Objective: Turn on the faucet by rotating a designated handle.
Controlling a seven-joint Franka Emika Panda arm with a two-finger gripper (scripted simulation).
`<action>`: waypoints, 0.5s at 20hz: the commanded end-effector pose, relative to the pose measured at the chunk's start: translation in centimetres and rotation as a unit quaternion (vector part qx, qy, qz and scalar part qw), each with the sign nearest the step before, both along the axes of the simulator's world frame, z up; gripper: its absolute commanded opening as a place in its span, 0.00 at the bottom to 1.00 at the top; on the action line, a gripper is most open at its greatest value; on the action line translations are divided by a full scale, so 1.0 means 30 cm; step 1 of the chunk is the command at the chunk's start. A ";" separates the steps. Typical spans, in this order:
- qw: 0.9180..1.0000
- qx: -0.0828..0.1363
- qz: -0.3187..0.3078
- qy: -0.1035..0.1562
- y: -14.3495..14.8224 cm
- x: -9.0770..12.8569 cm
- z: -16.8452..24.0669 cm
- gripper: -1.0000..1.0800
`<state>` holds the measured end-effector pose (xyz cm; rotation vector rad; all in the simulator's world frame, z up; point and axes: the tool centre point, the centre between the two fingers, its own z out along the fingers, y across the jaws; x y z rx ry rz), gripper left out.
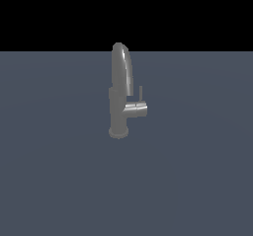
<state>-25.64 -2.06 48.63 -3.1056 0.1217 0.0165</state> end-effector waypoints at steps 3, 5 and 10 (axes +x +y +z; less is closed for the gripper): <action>1.000 0.001 -0.001 0.001 0.000 0.002 0.000 0.00; 1.000 0.002 -0.002 0.003 0.000 0.007 -0.001 0.00; 1.000 0.012 -0.011 0.014 0.002 0.035 -0.007 0.00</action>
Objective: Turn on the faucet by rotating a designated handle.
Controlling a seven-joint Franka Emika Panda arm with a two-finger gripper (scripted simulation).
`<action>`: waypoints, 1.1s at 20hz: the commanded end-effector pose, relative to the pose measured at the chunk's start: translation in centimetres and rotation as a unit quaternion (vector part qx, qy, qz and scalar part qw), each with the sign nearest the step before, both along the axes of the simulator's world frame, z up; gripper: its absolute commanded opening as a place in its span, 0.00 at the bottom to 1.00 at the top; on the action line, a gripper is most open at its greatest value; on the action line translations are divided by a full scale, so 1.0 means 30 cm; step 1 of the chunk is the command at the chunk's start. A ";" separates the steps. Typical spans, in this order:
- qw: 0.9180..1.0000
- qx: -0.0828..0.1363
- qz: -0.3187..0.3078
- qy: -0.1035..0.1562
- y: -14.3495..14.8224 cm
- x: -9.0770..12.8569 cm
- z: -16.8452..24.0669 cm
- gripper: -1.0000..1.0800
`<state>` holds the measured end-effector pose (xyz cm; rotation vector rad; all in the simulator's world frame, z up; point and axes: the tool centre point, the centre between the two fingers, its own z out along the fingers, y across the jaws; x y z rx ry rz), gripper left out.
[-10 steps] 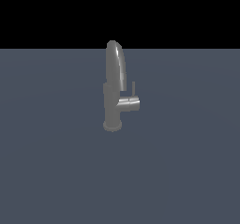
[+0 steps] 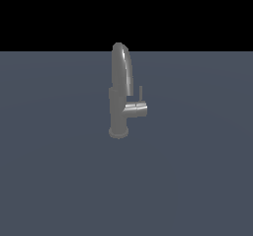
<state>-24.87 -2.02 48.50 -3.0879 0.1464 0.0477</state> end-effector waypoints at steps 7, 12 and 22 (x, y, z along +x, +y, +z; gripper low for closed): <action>0.999 0.029 -0.028 0.035 0.002 0.087 -0.021 0.00; 0.995 0.057 -0.054 0.067 0.001 0.169 -0.045 0.00; 0.976 0.119 -0.112 0.141 -0.012 0.346 -0.120 0.00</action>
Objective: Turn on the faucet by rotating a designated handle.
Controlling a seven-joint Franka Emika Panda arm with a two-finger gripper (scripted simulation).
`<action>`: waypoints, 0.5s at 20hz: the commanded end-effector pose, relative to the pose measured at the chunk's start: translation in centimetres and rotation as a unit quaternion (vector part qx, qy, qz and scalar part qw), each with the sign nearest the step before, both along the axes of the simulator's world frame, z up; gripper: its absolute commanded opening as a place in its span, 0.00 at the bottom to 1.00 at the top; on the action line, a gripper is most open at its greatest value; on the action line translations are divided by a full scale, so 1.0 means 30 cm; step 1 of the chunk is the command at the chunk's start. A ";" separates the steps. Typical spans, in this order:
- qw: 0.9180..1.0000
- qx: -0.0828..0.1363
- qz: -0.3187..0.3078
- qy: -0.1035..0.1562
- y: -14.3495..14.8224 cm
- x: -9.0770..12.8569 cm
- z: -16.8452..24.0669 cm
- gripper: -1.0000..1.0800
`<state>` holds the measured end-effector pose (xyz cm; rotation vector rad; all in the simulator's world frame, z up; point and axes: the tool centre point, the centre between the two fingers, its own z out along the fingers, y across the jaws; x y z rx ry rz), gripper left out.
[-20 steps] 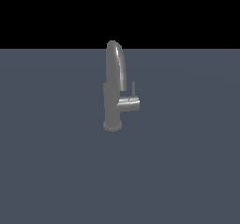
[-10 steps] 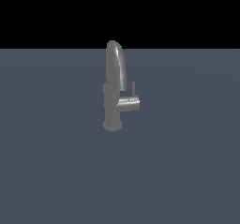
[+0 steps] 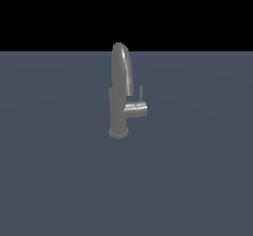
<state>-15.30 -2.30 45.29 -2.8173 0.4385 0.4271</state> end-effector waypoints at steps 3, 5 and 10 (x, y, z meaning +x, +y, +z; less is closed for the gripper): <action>0.999 0.029 -0.028 0.034 -0.009 0.079 -0.042 0.00; 0.997 0.043 -0.040 0.050 -0.013 0.113 -0.063 0.00; 0.991 0.077 -0.071 0.089 -0.026 0.196 -0.120 0.00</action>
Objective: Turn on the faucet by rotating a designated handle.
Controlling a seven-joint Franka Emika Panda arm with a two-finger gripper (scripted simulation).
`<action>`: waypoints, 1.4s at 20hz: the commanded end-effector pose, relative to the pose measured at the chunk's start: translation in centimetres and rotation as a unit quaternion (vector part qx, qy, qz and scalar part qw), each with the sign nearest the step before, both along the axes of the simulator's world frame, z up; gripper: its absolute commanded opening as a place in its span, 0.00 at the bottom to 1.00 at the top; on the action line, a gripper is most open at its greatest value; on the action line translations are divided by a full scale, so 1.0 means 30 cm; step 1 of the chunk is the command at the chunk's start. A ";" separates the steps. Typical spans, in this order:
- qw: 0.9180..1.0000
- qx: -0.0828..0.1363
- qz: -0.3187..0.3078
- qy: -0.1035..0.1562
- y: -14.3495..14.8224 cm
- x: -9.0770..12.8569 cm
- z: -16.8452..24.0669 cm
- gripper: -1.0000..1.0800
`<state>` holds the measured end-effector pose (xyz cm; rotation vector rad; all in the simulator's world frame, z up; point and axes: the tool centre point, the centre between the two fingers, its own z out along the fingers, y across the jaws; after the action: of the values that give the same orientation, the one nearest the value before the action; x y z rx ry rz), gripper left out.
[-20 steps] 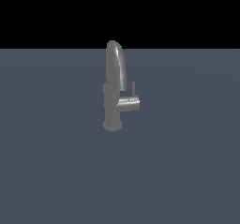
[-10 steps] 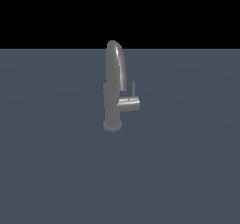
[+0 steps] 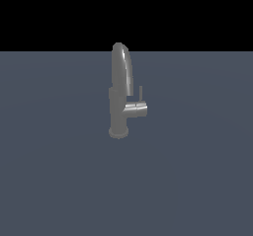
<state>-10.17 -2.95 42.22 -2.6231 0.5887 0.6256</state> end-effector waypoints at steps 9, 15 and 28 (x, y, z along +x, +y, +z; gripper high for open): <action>0.991 0.075 -0.067 0.085 -0.030 0.165 -0.144 0.00; 0.977 0.120 -0.108 0.136 -0.047 0.249 -0.246 0.00; 0.917 0.227 -0.204 0.258 -0.071 0.401 -0.530 0.00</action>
<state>1.39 -5.04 27.48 -1.8750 0.9564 1.1327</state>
